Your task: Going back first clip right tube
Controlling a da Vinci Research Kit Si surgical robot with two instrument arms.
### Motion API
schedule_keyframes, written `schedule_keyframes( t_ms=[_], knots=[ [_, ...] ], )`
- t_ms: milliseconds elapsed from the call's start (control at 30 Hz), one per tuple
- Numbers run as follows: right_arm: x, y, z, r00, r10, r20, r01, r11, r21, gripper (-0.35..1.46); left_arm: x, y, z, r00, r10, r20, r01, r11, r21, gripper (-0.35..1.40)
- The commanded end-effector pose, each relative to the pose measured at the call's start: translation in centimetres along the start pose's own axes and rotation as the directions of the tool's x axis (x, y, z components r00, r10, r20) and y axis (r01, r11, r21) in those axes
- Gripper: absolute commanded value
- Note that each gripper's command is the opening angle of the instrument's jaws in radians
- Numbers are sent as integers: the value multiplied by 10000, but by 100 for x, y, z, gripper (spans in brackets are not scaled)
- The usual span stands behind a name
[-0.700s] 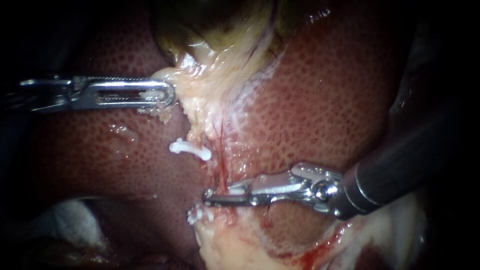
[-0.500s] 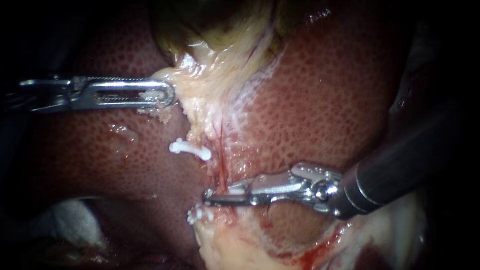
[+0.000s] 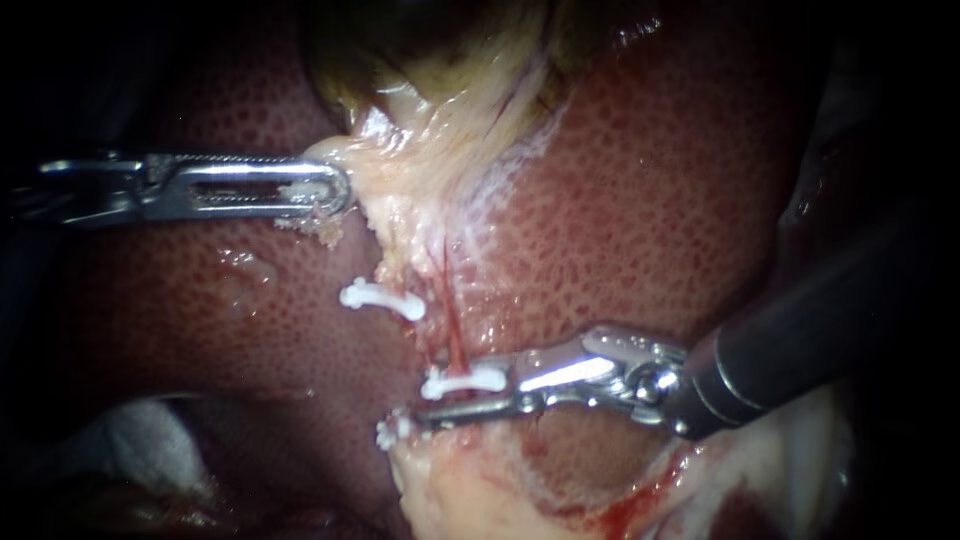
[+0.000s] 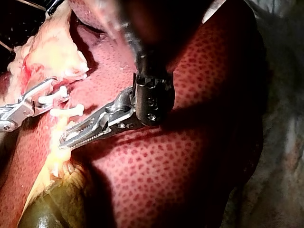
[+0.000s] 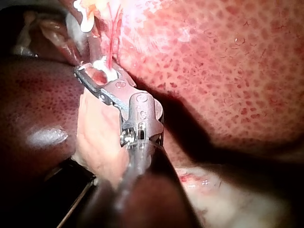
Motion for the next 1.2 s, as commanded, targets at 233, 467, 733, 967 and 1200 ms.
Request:
schedule_keyframes(
  t_ms=[233, 467, 733, 967, 1200],
  knots=[
    [11, 7, -14, 9991, -402, -156, 397, 9988, -291, 49, 0, 0, 0, 10000, 5, -3, -5, 10000, 12, -35],
    [20, -3, -57, 9955, -947, -94, 947, 9955, -87, 49, -1, 0, 1, 10000, 10, 11, -10, 10000, -11, -35],
    [75, -31, -139, 9761, -2170, -125, 2168, 9761, -153, 49, -2, -3, 1, 10000, 22, 14, -22, 10000, -16, -35],
    [117, -56, -175, 9656, -2597, -137, 2592, 9654, -279, 49, -9, -4, 8, 10000, 66, 60, -65, 10000, -33, -35],
    [117, -60, -177, 9645, -2639, -133, 2633, 9641, -338, 49, -26, -13, 37, 9992, 189, 354, -189, 9998, -7, -35]
  ],
)
